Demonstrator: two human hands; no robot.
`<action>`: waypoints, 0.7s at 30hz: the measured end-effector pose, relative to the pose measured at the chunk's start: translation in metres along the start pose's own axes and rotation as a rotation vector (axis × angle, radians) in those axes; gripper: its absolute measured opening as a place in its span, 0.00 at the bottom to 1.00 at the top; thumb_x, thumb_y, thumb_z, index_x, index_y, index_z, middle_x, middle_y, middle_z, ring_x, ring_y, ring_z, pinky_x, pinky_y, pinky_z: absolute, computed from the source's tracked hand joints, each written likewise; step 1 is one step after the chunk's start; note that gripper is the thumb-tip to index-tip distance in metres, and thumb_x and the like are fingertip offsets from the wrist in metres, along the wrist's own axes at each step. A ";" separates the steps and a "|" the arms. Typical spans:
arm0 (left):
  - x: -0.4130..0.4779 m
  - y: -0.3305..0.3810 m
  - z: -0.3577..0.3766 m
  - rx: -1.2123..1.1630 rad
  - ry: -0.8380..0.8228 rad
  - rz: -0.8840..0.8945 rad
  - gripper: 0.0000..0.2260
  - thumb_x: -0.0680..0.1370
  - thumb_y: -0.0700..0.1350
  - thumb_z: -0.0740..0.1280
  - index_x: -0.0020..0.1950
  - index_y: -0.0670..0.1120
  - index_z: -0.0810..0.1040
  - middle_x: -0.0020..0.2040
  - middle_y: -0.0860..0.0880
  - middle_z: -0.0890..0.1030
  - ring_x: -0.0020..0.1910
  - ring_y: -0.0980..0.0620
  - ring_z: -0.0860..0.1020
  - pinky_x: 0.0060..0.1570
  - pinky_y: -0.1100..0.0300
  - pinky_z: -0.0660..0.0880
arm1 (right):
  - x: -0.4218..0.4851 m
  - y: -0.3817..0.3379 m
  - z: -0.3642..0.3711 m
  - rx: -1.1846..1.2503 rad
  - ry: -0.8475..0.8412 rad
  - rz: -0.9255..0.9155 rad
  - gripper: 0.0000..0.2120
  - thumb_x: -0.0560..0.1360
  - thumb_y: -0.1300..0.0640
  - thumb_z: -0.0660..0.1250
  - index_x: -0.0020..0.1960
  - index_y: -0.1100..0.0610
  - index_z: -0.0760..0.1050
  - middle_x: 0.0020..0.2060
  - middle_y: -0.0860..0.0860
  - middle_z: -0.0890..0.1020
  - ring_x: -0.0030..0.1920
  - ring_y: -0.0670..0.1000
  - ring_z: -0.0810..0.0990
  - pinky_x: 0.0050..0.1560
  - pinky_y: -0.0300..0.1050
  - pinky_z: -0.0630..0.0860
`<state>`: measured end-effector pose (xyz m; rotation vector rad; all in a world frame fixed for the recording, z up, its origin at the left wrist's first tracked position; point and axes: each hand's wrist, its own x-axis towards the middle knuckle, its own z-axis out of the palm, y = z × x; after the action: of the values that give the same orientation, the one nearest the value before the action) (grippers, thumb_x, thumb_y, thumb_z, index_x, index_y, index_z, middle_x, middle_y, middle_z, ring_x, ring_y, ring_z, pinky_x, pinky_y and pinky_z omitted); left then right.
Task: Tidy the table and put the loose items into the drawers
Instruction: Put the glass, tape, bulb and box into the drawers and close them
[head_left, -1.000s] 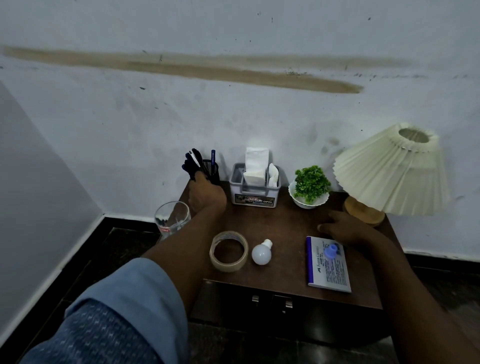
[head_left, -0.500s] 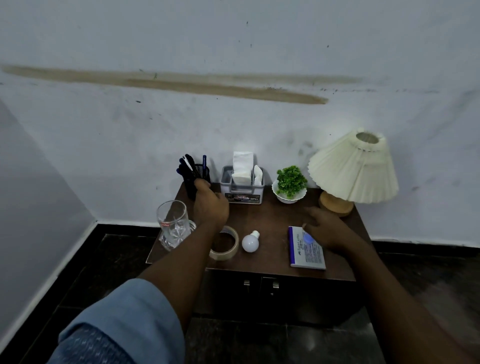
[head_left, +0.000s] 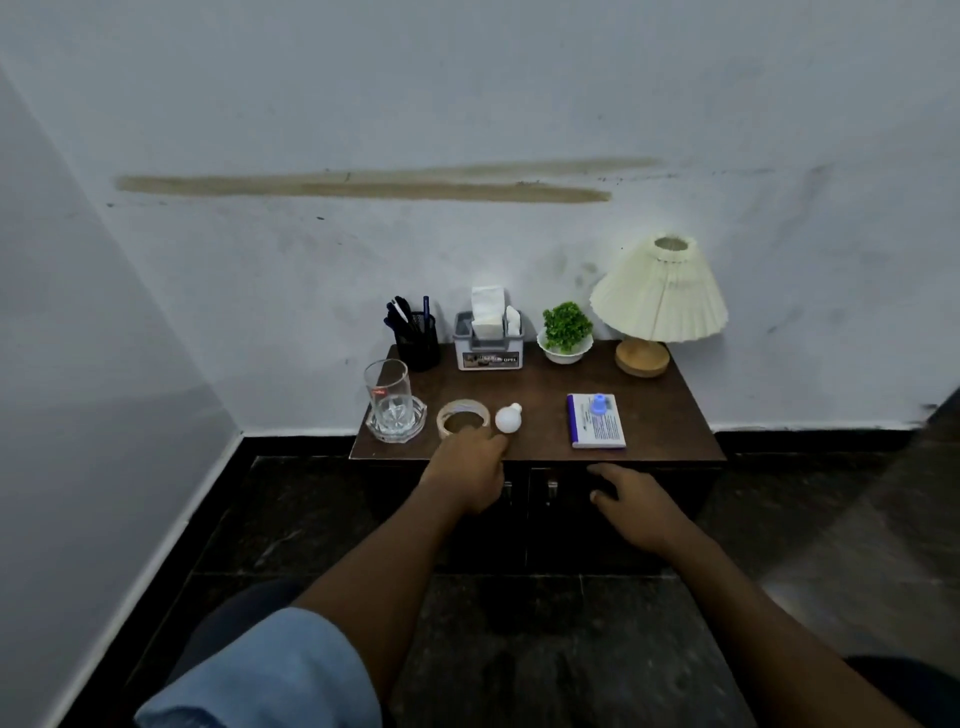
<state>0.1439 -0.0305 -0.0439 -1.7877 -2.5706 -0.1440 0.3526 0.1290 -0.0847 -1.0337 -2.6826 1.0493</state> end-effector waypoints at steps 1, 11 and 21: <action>-0.004 0.003 0.005 0.004 -0.020 0.024 0.10 0.78 0.44 0.62 0.56 0.43 0.78 0.57 0.41 0.80 0.55 0.38 0.78 0.52 0.45 0.77 | -0.003 0.004 0.008 0.030 -0.016 0.031 0.23 0.80 0.53 0.68 0.74 0.51 0.73 0.69 0.50 0.78 0.67 0.50 0.77 0.60 0.39 0.72; 0.007 0.012 0.055 -0.257 -0.080 0.078 0.19 0.77 0.39 0.62 0.68 0.44 0.78 0.68 0.44 0.78 0.65 0.43 0.76 0.64 0.46 0.75 | 0.025 0.003 0.077 0.784 0.003 0.448 0.22 0.80 0.62 0.66 0.74 0.53 0.70 0.68 0.49 0.76 0.65 0.54 0.77 0.49 0.49 0.79; 0.049 0.040 0.058 -0.484 -0.194 0.112 0.18 0.79 0.38 0.64 0.69 0.44 0.80 0.66 0.44 0.81 0.65 0.46 0.78 0.66 0.52 0.75 | 0.039 -0.022 0.132 0.998 0.255 0.575 0.09 0.81 0.57 0.62 0.61 0.54 0.71 0.47 0.53 0.81 0.39 0.49 0.77 0.35 0.44 0.75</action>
<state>0.1668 0.0333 -0.0957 -2.1892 -2.7278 -0.6765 0.2704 0.0662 -0.1780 -1.5052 -1.3115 1.8604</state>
